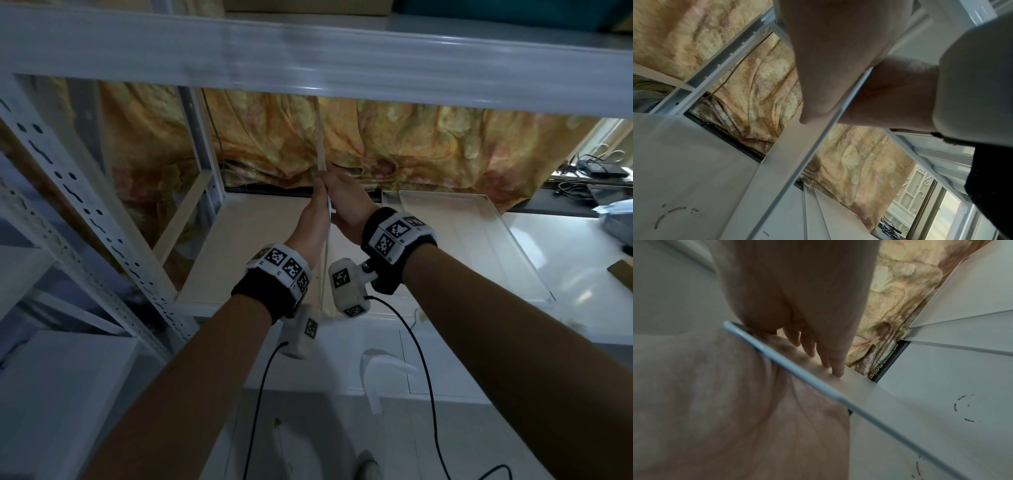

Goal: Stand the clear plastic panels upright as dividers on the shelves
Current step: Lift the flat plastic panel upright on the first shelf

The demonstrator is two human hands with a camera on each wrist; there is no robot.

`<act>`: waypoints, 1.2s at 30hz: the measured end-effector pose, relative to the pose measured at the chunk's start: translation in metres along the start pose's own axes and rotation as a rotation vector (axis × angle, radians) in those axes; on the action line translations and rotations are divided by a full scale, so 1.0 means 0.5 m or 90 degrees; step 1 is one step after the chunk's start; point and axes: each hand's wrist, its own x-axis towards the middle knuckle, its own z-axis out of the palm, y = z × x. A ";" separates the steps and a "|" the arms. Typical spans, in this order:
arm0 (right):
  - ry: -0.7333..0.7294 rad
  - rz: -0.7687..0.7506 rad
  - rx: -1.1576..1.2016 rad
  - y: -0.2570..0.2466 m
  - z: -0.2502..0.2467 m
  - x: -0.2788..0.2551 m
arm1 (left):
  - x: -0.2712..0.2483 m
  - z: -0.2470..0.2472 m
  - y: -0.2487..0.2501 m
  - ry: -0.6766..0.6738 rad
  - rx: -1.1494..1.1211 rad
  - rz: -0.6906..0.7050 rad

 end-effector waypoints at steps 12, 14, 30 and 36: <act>0.042 -0.005 -0.059 -0.005 0.002 -0.013 | 0.012 -0.020 -0.006 -0.049 -0.028 -0.001; 0.045 -0.004 -0.067 -0.006 0.003 -0.017 | 0.006 -0.025 -0.004 -0.066 -0.020 0.000; 0.117 -0.050 -0.132 -0.039 -0.017 -0.111 | -0.066 -0.045 0.077 -0.102 0.027 0.088; 0.168 -0.075 -0.150 -0.053 -0.035 -0.142 | -0.092 -0.026 0.110 -0.101 0.061 0.091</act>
